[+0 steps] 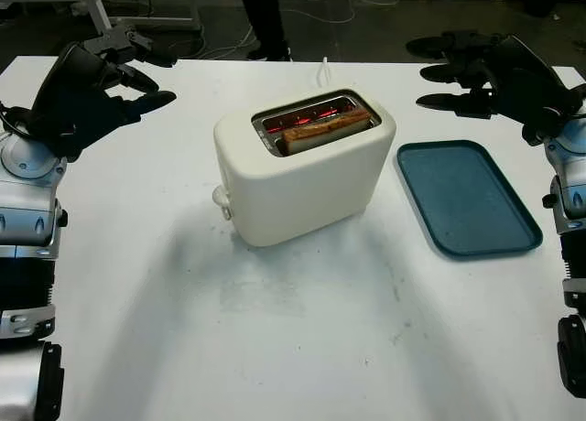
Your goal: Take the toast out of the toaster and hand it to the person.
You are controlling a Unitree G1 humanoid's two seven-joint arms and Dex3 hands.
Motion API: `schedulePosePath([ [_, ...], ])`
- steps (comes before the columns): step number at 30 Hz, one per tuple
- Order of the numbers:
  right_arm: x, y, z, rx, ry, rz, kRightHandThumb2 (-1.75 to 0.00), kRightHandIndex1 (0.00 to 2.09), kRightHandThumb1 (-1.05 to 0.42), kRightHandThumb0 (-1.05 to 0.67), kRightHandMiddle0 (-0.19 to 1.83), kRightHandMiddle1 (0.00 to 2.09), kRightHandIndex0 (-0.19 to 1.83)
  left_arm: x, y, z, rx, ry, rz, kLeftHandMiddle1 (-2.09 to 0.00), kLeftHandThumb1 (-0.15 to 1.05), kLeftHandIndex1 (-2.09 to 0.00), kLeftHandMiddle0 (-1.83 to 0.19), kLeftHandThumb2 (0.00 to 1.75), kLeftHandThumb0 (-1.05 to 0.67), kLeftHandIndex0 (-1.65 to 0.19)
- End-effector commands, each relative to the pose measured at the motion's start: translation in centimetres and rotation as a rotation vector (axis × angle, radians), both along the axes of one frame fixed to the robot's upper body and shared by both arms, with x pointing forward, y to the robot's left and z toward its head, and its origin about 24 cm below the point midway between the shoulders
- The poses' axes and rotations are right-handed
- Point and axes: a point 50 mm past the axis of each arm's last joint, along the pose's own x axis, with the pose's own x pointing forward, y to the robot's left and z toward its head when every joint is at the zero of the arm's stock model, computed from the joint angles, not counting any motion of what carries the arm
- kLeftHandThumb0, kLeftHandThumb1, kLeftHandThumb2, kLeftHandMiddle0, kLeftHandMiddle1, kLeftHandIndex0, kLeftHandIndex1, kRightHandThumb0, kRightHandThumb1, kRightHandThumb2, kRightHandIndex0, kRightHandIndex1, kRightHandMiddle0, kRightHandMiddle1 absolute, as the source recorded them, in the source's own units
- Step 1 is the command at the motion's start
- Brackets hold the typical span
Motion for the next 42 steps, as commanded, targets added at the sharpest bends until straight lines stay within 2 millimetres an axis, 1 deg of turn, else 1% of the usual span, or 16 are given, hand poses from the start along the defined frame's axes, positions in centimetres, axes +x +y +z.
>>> schedulePosePath([
  [1, 0.02, 0.35, 0.09, 0.018, -0.005, 0.009, -0.02, 0.02, -0.92, -0.28, 0.57, 0.00, 0.63, 0.01, -0.42, 0.55, 0.008, -0.017, -0.005, -1.04, 0.92, -0.84, -0.38, 0.12, -0.69, -0.38],
  [14, 0.00, 0.37, -0.04, 0.013, 0.013, -0.004, -0.04, 0.01, -0.92, -0.30, 0.56, 0.00, 0.61, 0.07, -0.85, 0.82, 0.042, -0.021, -0.035, -1.06, 0.92, -0.84, -0.39, 0.13, -0.61, -0.37],
  [17, -0.02, 0.36, 0.00, 0.001, 0.014, -0.011, -0.04, 0.02, -0.92, -0.31, 0.57, 0.00, 0.62, 0.11, -0.86, 0.75, 0.018, -0.007, -0.036, -1.06, 0.92, -0.85, -0.38, 0.12, -0.62, -0.37],
  [25, -0.03, 0.30, -0.08, 0.007, 0.020, -0.013, -0.03, 0.01, -0.92, -0.30, 0.57, 0.00, 0.62, -0.08, -0.84, 0.89, 0.040, -0.021, -0.033, -1.07, 0.92, -0.85, -0.37, 0.13, -0.64, -0.37],
  [34, -0.04, 0.35, -0.16, 0.009, 0.016, -0.008, -0.04, 0.01, -0.92, -0.35, 0.58, 0.01, 0.63, -0.22, -0.87, 0.96, 0.047, -0.019, -0.034, -1.06, 0.92, -0.84, -0.35, 0.13, -0.60, -0.36],
  [42, 0.00, 0.34, -0.21, 0.006, 0.019, -0.009, -0.03, 0.01, -0.92, -0.31, 0.57, 0.00, 0.63, -0.22, -0.96, 0.84, 0.016, -0.003, -0.037, -1.06, 0.92, -0.84, -0.33, 0.13, -0.59, -0.34],
])
